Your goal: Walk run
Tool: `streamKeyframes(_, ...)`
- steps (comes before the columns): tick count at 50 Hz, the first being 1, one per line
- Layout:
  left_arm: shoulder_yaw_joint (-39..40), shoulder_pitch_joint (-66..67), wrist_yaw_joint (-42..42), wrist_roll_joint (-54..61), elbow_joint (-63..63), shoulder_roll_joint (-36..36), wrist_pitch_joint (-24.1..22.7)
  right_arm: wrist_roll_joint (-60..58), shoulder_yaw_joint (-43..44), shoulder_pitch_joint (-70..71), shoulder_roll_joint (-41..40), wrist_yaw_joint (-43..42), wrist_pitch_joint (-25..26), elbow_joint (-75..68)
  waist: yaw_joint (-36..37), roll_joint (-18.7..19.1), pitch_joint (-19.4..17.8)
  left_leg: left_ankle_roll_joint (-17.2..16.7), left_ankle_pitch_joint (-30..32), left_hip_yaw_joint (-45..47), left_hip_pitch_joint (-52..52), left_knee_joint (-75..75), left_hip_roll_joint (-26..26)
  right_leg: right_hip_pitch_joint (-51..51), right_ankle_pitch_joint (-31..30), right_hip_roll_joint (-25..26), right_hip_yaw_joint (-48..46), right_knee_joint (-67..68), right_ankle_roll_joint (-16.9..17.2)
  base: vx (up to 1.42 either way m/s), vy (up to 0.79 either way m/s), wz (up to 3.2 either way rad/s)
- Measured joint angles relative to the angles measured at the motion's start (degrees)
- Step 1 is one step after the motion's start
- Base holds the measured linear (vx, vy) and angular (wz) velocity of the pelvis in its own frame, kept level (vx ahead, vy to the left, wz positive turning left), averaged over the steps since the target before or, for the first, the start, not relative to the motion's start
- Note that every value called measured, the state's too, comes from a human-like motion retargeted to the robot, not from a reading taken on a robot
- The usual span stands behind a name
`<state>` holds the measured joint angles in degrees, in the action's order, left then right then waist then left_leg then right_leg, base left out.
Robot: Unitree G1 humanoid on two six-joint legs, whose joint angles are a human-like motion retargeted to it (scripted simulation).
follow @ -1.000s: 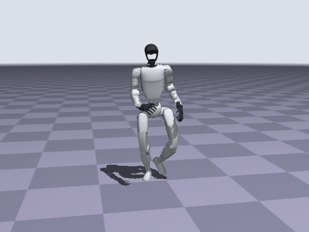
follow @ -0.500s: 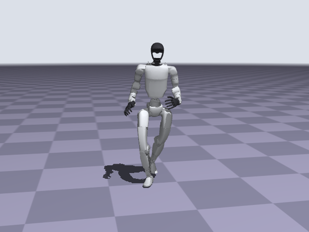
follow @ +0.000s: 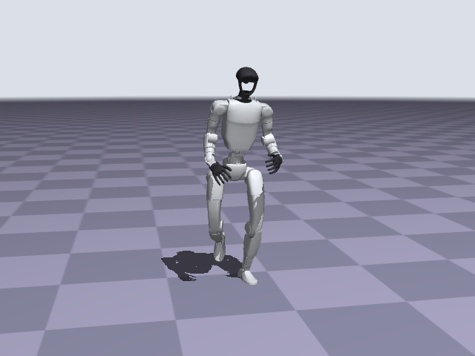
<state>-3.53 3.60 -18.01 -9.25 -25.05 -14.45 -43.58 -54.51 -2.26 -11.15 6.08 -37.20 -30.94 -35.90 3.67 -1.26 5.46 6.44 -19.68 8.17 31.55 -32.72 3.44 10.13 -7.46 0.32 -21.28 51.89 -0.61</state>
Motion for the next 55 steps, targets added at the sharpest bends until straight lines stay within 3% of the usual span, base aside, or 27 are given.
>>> streamKeyframes(2, 2.5, -5.8, -2.4, 1.4, -1.9, 0.9, 0.4, 2.7, -1.9, -3.3, -1.1, 1.4, -0.1, -5.0, -9.1, 1.4, 2.8, -0.3, -5.7, 3.4, -3.0, -1.1, 0.6, 12.8, 8.6, -3.8, 0.9, 10.0, 2.6, 1.67, -0.25, 0.49)
streamKeyframes(5, 2.7, -10.9, -4.4, 0.4, 2.4, -0.9, 2.1, 12.1, 0.2, -7.2, -0.3, 7.0, -4.5, -6.6, -16.3, 2.2, 5.5, -1.8, -4.7, 3.5, -9.6, 6.6, -4.4, 25.5, 18.6, -12.7, -3.6, 9.3, -2.1, 1.28, -0.11, 0.19)
streamKeyframes(8, -1.1, -10.0, -2.6, -1.4, 9.4, -2.1, 4.6, 16.1, 4.6, -12.9, 2.9, 4.4, -7.4, -2.0, -20.3, 3.2, 5.9, -5.3, 8.8, 3.8, -22.3, 17.3, -6.7, 29.7, 22.9, -15.6, -10.3, -4.8, -5.8, 1.84, -0.24, 0.75)
streamKeyframes(11, -2.6, -5.1, -2.0, 1.1, 12.7, -0.1, 6.4, 15.0, 6.4, -15.0, 4.0, -0.8, -7.2, 1.5, -22.3, 3.0, 5.4, -10.2, 29.2, 4.0, -30.7, 20.5, -8.2, 29.5, 23.5, -11.7, -5.9, -22.1, -3.0, 1.63, -0.27, 0.14)
streamKeyframes(13, -1.3, -1.9, -2.9, 3.4, 12.6, 2.1, 7.5, 14.5, 4.2, -12.3, 3.7, -2.7, -7.2, 2.3, -23.2, 0.9, 4.3, -10.7, 38.9, 6.7, -33.8, 16.4, -9.6, 27.5, 20.3, -11.1, -1.0, -27.7, -4.5, 1.44, -0.24, -0.55)
streamKeyframes(14, 0.2, -0.5, -3.5, 3.9, 12.1, 3.0, 7.6, 14.3, 2.2, -9.7, 3.4, -2.7, -7.2, 2.3, -23.4, -0.2, 3.7, -11.4, 40.1, 7.7, -33.4, 11.7, -10.2, 26.4, 20.3, -11.0, 0.8, -27.3, -6.7, 1.59, -0.19, -0.66)
streamKeyframes(15, 2.1, 0.8, -4.1, 4.2, 11.4, 3.8, 7.5, 14.0, 0.1, -6.6, 3.0, -2.4, -7.1, 2.1, -23.4, -1.1, 3.2, -12.5, 40.0, 8.4, -32.2, 6.0, -10.7, 25.3, 21.5, -10.7, 2.2, -25.6, -9.4, 1.97, -0.16, -0.68)
streamKeyframes(16, 4.1, 2.2, -4.6, 3.3, 9.9, 4.6, 6.6, 14.2, -1.9, -3.6, 2.6, -1.4, -6.9, 1.5, -22.4, -1.8, 3.6, -11.4, 36.3, 11.5, -30.2, -0.2, -10.6, 25.1, 25.7, -12.3, 3.2, -19.7, -8.9, 2.18, -0.11, -0.47)
streamKeyframes(20, 7.7, 11.8, -7.2, -1.3, 4.0, 6.1, 4.1, 18.2, -7.3, 4.5, -0.9, 3.2, -7.8, -0.3, -14.1, -5.7, 4.9, -6.6, 23.3, 14.9, -18.5, -20.3, -8.7, 15.1, 35.3, -16.4, 6.9, -15.6, -4.4, 2.1, -0.06, 0.05)
streamKeyframes(22, 8.1, 15.8, -11.1, 0.0, 0.8, 7.3, 3.5, 18.3, -7.7, 8.0, -1.2, 5.8, -7.3, 1.4, -8.8, -6.3, 5.4, -5.4, 18.0, 15.1, -10.9, -20.9, -5.2, 7.9, 33.5, -14.6, 4.5, -22.0, -1.9, 1.84, 0.02, 0.15)
streamKeyframes(25, 10.5, 20.7, -14.7, 5.5, -0.6, 6.6, 2.7, 10.4, -10.1, 10.3, 0.7, 8.7, -3.5, 7.8, -1.8, -6.1, 5.2, -4.4, 13.3, 18.3, -3.1, -9.7, -0.9, -4.3, 18.6, -8.5, 1.9, -35.6, 2.8, 1.75, -0.11, -0.69)
streamKeyframes(28, 10.7, 23.5, -13.9, 8.5, 2.3, 2.2, 1.1, 6.0, -9.9, 9.4, 2.3, 7.2, -0.4, 12.4, 4.7, -6.0, 2.2, -4.7, 10.6, 17.7, -1.8, 10.8, -1.4, -12.9, -3.5, -5.1, 2.0, -41.3, 6.4, 1.55, -0.21, -0.78)
streamKeyframes(30, 9.8, 21.6, -12.2, 8.9, 3.9, 0.2, 0.6, 6.4, -9.3, 8.0, 2.1, 5.7, -0.9, 12.6, 7.2, -5.3, 0.5, -6.7, 10.2, 14.2, -1.4, 20.0, -1.3, -17.2, -9.9, -3.1, 0.9, -40.0, 6.6, 1.34, -0.25, -0.32)
streamKeyframes(32, 8.4, 15.7, -11.6, 8.1, 3.4, -1.5, 1.6, 5.4, -6.8, 7.0, 1.4, 5.6, -1.8, 9.8, 4.8, -2.7, 0.0, -4.4, 13.4, 8.8, -0.2, 18.1, 0.4, -17.9, -9.6, -1.2, -5.8, -33.2, 4.7, 1.54, -0.25, 0.8)
streamKeyframes(33, 7.6, 12.5, -11.6, 7.5, 3.0, -2.1, 2.1, 4.1, -5.4, 6.2, 1.2, 5.4, -1.9, 7.6, 3.2, -1.8, -0.1, 0.2, 8.6, 7.0, 0.5, 11.9, 0.5, -16.4, -8.0, -1.2, -7.9, -27.2, 3.1, 1.82, -0.27, 0.92)
streamKeyframes(34, 7.2, 9.8, -11.7, 6.9, 2.6, -2.9, 2.4, 2.7, -4.7, 4.9, 1.0, 4.6, -1.7, 5.0, 1.5, -0.6, -0.1, 1.1, 4.6, 4.3, 0.7, 6.9, 1.2, -13.9, -6.1, -0.2, -7.5, -20.8, 2.0, 2.17, -0.31, 0.67)
streamKeyframes(36, 5.4, 5.2, -12.4, 6.5, 2.4, -3.6, 3.2, 0.5, -2.9, 0.7, 1.1, 3.6, -1.2, -0.4, -0.9, 1.9, 0.7, -0.3, -2.9, 1.5, -2.1, 0.0, 2.6, -6.7, -0.9, 1.1, -4.5, -7.9, 1.8, 2.43, -0.17, 0.23)
streamKeyframes(38, 4.5, 0.7, -14.3, 7.0, 1.7, -1.6, 4.3, 0.2, -0.8, -3.4, 1.5, 5.6, -2.3, -4.5, -5.1, 3.3, 4.3, -2.2, -7.0, 2.4, -6.4, 0.1, 2.6, 5.8, 7.1, -2.4, -3.9, 4.1, 1.9, 1.92, -0.06, 0.06)
streamKeyframes(40, 5.0, -2.3, -15.8, 8.9, 3.1, -0.5, 6.1, 0.0, 0.0, -6.0, 4.2, 6.1, -4.1, -5.5, -12.1, 3.6, 7.2, -3.6, -4.4, 4.4, -12.5, 7.3, -1.0, 17.6, 14.6, -7.7, -4.6, 8.2, -0.9, 1.84, -0.16, 0.18)
streamKeyframes(41, 4.2, -2.8, -15.9, 10.0, 5.2, -0.9, 6.7, -0.7, 1.0, -7.3, 6.2, 4.3, -4.3, -4.5, -14.8, 4.0, 7.0, -4.9, 0.8, 5.2, -17.2, 11.5, -2.5, 20.4, 17.3, -9.4, -6.3, 5.4, -2.4, 1.89, -0.15, 0.52)
streamKeyframes(43, 2.4, -2.8, -15.4, 11.5, 9.4, -1.3, 7.8, -2.1, 3.5, -10.3, 9.4, -0.2, -4.1, -2.7, -19.1, 5.2, 6.5, -9.1, 13.7, 4.5, -25.4, 17.9, -4.4, 24.8, 20.8, -11.3, -9.5, -3.4, -5.1, 1.87, -0.14, 0.81)
streamKeyframes(45, 1.0, -1.4, -14.7, 12.0, 13.1, -0.7, 8.4, -2.2, 5.7, -12.6, 10.5, -5.5, -3.8, -1.7, -22.8, 6.5, 5.7, -14.0, 31.4, 1.2, -30.8, 20.3, -5.6, 27.4, 22.2, -9.7, -9.9, -17.1, -5.6, 2.03, -0.24, 0.86)
streamKeyframes(48, 0.9, 1.9, -12.9, 11.8, 17.0, 0.2, 9.0, 0.2, 4.5, -9.8, 9.5, -12.2, -5.6, -0.8, -25.5, 2.9, 4.1, -15.1, 44.9, 7.5, -37.2, 16.6, -8.3, 27.2, 20.6, -9.1, -0.5, -31.6, -4.5, 1.92, -0.29, 0.06)
streamKeyframes(50, 3.3, 3.5, -11.7, 9.8, 17.2, 0.2, 8.8, 0.4, 1.1, -4.0, 7.5, -11.9, -5.9, -0.8, -26.6, -1.4, 2.7, -15.5, 43.3, 7.5, -37.0, 7.3, -12.1, 26.5, 5.5, -11.1, 6.4, -31.8, -9.2, 1.62, -0.14, -0.67)
streamKeyframes(52, 6.8, 5.9, -11.9, 5.9, 12.8, 2.0, 7.7, 1.6, -3.0, 1.8, 5.0, -8.6, -6.3, -1.6, -23.1, -3.6, 4.2, -9.9, 36.7, 16.3, -31.7, -5.3, -11.0, 26.4, 20.4, -10.9, 9.0, -18.6, -10.2, 2.36, -0.14, -0.66)
streamKeyframes(53, 7.1, 8.5, -12.6, 4.2, 9.7, 2.8, 7.2, 2.8, -4.2, 3.1, 3.6, -7.1, -6.1, -2.5, -21.6, -4.1, 4.8, -7.6, 32.0, 15.8, -28.8, -12.0, -9.3, 24.9, 25.0, -13.4, 11.0, -14.6, -7.7, 2.68, -0.15, 0.1)
streamKeyframes(55, 7.4, 12.3, -14.6, 3.4, 4.6, 5.5, 6.4, 5.6, -5.2, 6.4, 0.3, -4.1, -7.0, -2.4, -15.0, -6.8, 7.5, -6.7, 25.1, 15.0, -18.4, -21.2, -9.3, 19.3, 31.7, -17.0, 9.6, -13.5, -5.8, 2.33, -0.07, 0.14)
